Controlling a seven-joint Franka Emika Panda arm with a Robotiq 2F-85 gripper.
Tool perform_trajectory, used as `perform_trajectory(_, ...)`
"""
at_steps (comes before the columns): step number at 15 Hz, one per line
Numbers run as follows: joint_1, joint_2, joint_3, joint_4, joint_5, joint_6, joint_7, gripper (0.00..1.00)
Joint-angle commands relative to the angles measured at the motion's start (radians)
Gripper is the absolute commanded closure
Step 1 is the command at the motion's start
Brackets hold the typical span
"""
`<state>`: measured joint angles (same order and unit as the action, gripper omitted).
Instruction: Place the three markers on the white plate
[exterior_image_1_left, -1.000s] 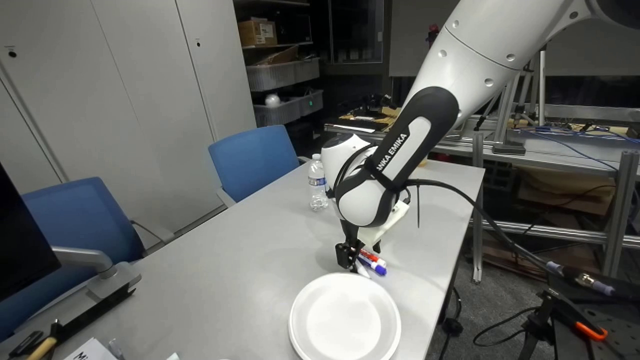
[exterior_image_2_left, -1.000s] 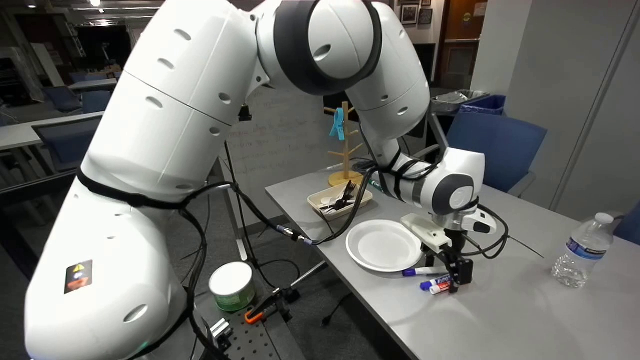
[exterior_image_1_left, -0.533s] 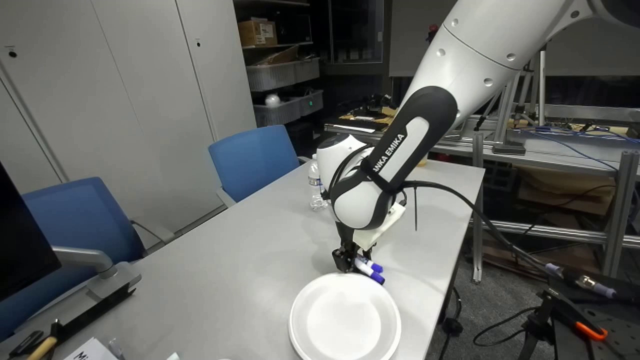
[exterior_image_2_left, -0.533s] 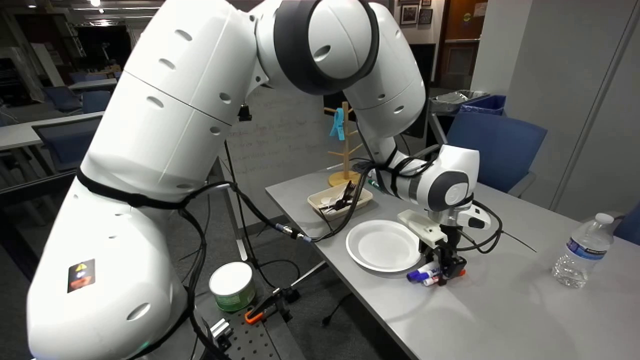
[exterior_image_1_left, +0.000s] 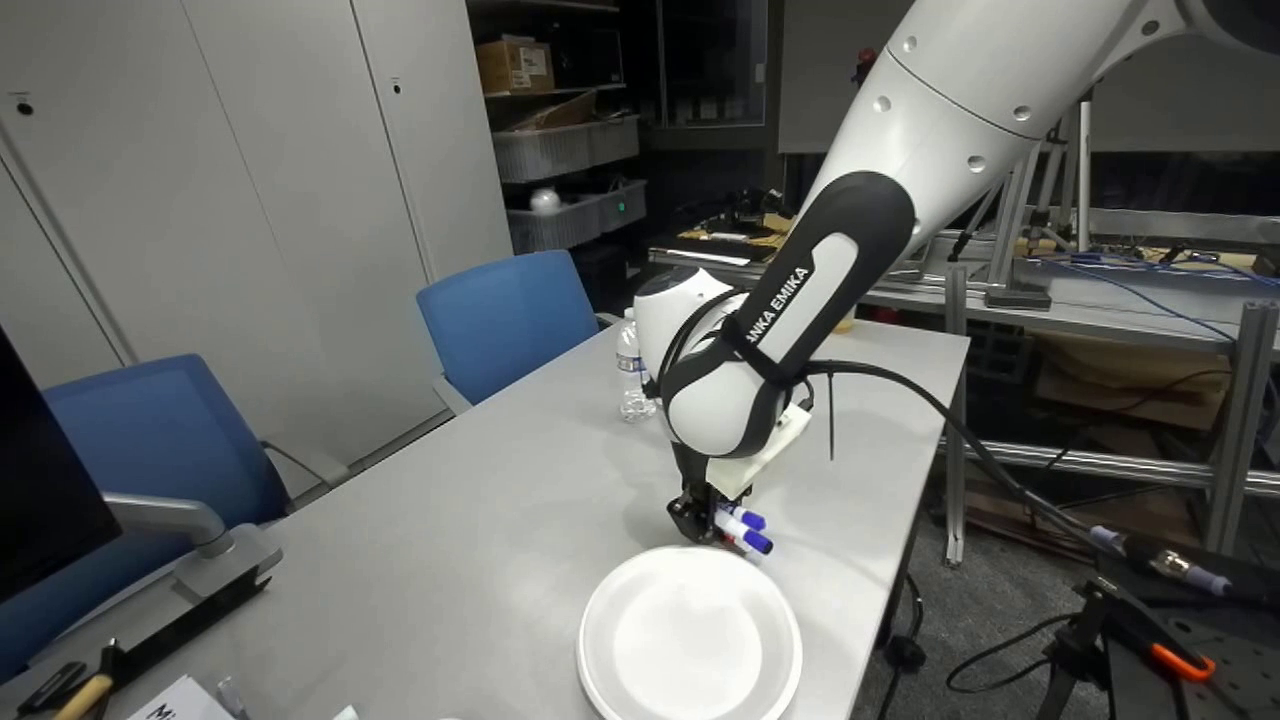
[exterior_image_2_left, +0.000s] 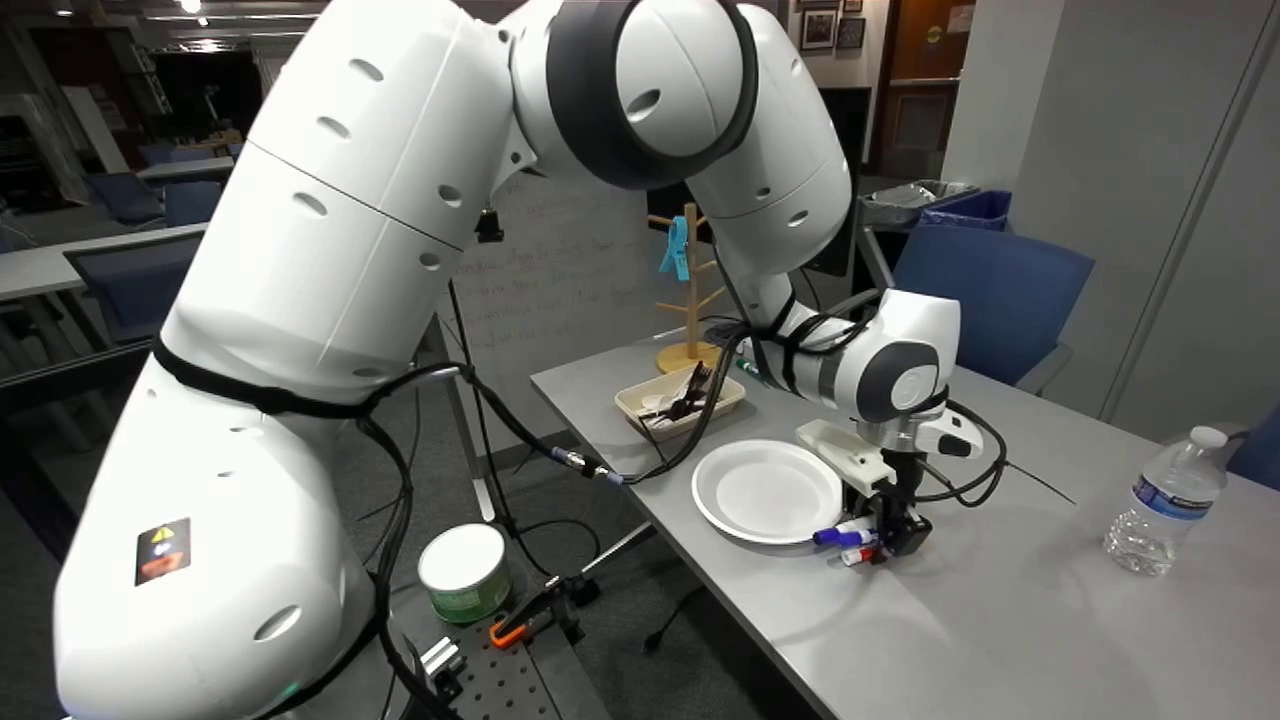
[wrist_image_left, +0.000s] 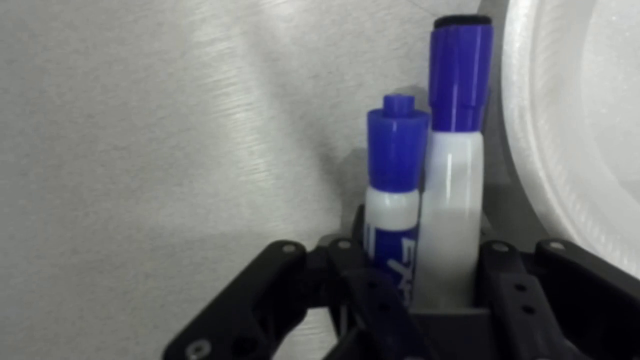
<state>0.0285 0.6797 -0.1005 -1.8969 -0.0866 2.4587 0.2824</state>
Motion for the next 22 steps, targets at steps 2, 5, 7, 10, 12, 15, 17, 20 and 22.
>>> perform_trajectory(2, 0.009, -0.046, -0.002, -0.033, 0.017, 0.001, -0.006, 0.94)
perform_trajectory(5, 0.022, -0.124, -0.008, -0.088, 0.002, 0.008, -0.002, 0.94)
perform_trajectory(7, 0.034, -0.191, -0.009, -0.127, -0.01, 0.005, 0.001, 0.94)
perform_trajectory(10, 0.05, -0.272, 0.003, -0.169, -0.027, -0.006, -0.007, 0.94)
perform_trajectory(12, 0.057, -0.305, 0.026, -0.184, -0.025, -0.026, -0.029, 0.94)
perform_trajectory(15, 0.069, -0.329, 0.068, -0.202, -0.018, -0.036, -0.061, 0.94)
perform_trajectory(17, 0.075, -0.329, 0.097, -0.202, -0.005, -0.051, -0.078, 0.94)
perform_trajectory(20, 0.091, -0.309, 0.122, -0.201, 0.001, -0.033, -0.052, 0.94)
perform_trajectory(22, 0.105, -0.288, 0.13, -0.201, 0.01, -0.015, -0.016, 0.94)
